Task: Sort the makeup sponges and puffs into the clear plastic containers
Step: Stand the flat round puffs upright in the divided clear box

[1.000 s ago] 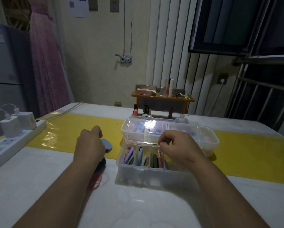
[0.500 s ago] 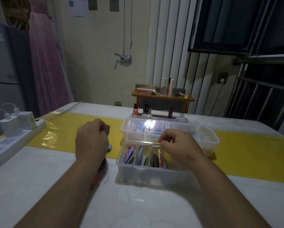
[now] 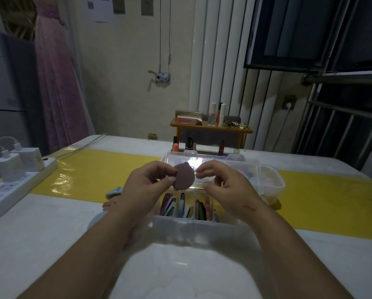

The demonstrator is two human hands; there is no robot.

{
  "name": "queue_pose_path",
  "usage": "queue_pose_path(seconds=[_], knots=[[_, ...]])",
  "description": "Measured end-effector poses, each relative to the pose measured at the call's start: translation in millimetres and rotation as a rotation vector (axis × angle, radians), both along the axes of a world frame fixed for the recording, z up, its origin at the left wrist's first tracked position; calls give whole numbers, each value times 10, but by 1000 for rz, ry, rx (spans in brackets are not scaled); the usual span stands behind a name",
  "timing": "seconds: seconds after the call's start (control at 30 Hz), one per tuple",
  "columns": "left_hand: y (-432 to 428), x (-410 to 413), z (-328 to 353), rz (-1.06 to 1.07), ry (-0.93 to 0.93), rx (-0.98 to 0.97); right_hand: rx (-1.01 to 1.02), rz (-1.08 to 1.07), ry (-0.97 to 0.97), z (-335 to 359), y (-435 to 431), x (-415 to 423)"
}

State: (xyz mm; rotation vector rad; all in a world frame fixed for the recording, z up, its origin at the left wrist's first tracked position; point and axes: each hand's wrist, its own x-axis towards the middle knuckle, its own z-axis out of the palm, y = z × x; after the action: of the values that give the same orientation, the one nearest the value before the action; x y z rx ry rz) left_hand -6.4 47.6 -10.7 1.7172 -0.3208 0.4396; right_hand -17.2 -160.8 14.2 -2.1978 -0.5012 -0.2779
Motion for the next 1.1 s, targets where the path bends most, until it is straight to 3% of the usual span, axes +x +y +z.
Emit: queue_pose_path(seconds=[0.4, 0.53, 0.8, 1.1], knots=[[-24, -22, 1, -68, 30, 92, 145, 30, -53, 11, 1, -9], [-9, 23, -33, 108, 25, 222, 210, -99, -156, 57, -61, 4], [-11, 71, -59, 197, 127, 283, 47, -157, -56, 58, -147, -8], [-8, 100, -77, 199, 158, 261, -324, -170, 89, 97, -91, -33]])
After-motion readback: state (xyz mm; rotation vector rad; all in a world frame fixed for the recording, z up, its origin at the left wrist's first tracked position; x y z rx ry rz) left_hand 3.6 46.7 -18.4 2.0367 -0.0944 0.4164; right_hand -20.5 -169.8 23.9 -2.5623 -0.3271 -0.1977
